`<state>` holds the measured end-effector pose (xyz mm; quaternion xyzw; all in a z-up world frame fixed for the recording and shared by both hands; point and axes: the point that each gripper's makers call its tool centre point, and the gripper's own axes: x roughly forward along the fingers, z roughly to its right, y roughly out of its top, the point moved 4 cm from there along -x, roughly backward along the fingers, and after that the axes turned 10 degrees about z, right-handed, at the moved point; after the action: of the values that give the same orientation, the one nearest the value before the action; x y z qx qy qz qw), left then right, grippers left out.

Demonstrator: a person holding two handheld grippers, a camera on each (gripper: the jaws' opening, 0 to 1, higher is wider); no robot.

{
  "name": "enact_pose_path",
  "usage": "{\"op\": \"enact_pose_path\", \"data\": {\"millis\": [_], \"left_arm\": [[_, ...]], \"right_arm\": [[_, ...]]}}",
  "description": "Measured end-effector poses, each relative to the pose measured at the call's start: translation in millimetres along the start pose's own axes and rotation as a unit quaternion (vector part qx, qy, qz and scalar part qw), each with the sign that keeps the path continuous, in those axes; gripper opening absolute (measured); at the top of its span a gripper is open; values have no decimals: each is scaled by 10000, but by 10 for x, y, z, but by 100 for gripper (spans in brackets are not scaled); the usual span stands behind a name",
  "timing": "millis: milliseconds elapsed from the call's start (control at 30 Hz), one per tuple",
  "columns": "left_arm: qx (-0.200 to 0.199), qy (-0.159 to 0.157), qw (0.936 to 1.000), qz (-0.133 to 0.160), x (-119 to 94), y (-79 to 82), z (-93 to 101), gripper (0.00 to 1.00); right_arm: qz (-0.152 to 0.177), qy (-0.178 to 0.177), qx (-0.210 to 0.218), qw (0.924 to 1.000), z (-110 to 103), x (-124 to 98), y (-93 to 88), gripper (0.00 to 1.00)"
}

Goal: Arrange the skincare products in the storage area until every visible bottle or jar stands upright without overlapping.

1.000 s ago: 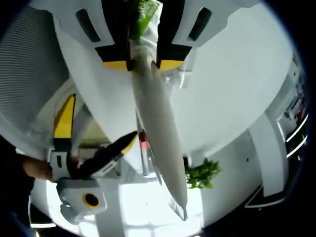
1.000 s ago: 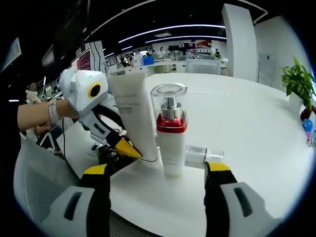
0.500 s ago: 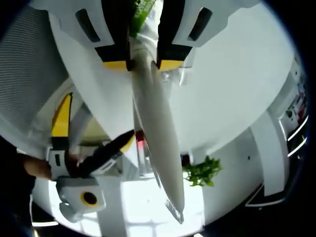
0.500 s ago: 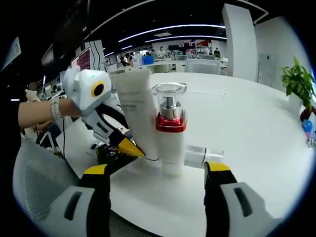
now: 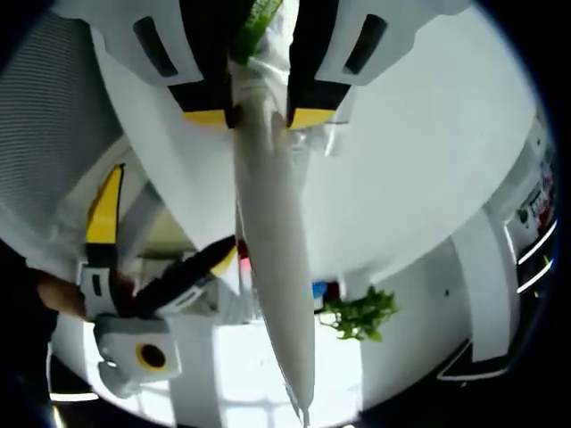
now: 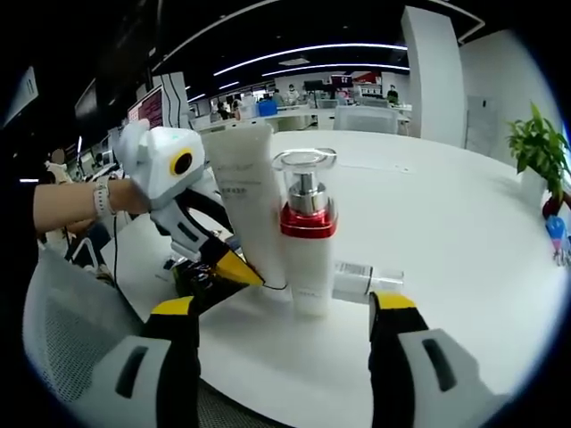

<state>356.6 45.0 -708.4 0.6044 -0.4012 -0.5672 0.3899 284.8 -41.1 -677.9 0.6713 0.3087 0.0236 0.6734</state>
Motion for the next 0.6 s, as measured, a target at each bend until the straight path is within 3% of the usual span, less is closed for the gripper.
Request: {"op": "enact_pose_path", "data": {"millis": [200, 267, 533, 600], "left_arm": [[-163, 94, 9996, -193, -62, -43, 20, 28], [-316, 403, 9980, -368, -122, -95, -24, 30], [-606, 599, 9956, -381, -310, -81, 5, 31], [-712, 653, 9948, -322, -357, -49, 36, 27]], "right_arm": [[2, -7, 5, 10000, 4, 0, 0, 79], [3, -9, -3, 10000, 3, 0, 1, 79], [18, 4, -21, 10000, -5, 1, 9, 80], [23, 13, -24, 10000, -9, 1, 11, 80]]}}
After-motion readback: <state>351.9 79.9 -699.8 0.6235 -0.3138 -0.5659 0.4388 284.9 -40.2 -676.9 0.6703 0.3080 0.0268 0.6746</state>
